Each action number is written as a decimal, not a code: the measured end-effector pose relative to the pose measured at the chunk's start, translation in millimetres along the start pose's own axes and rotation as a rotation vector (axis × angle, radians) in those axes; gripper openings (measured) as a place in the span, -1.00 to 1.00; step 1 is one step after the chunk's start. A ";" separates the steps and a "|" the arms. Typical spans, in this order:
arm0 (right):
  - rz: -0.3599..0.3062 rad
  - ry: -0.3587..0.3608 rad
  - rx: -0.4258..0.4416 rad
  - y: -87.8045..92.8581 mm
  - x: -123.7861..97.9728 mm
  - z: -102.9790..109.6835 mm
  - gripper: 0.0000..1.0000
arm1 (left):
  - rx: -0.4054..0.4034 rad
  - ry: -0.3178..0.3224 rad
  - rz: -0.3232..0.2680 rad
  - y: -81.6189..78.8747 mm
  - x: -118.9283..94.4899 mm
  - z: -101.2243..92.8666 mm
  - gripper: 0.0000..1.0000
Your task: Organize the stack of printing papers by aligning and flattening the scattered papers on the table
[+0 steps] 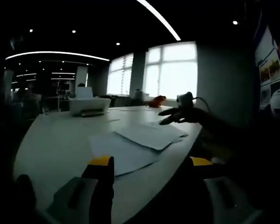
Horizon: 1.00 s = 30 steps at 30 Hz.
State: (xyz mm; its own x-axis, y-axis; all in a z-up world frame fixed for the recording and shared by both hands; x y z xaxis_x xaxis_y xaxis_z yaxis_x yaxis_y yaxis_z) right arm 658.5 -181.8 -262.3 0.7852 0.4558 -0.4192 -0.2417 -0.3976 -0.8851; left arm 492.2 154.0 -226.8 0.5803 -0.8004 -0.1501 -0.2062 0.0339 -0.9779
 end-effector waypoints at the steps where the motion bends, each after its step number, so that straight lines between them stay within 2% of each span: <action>1: 0.002 -0.001 0.001 -0.1 1.2 -0.6 0.36 | 0.001 0.001 0.000 -0.2 0.4 -0.7 0.33; 17: 0.035 -0.003 0.028 4.4 18.2 -10.6 0.36 | 0.004 0.007 0.005 0.1 2.2 -2.2 0.33; 19: 0.037 -0.002 0.030 3.6 22.7 -18.3 0.36 | 0.005 0.007 0.004 -0.6 2.4 -2.0 0.33; 30: 0.051 -0.008 0.046 3.7 38.5 -32.6 0.36 | 0.003 0.007 0.007 1.2 2.3 -2.8 0.33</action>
State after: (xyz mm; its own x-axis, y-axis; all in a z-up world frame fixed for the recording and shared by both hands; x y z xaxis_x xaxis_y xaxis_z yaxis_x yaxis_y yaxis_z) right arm 706.4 -191.7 -275.1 0.7664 0.4425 -0.4657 -0.3076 -0.3837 -0.8707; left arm 491.1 150.6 -227.9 0.5732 -0.8044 -0.1563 -0.2077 0.0418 -0.9773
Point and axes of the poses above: the point that each gripper's makers call its tool centre point, and the gripper's own axes: x roughly forward along the fingers, z roughly to its left, y roughly out of its underside, the point moved 1 cm from there along -x, roughly backward along the fingers, and after that the axes turned 3 degrees about -x, right-handed, at the moved point
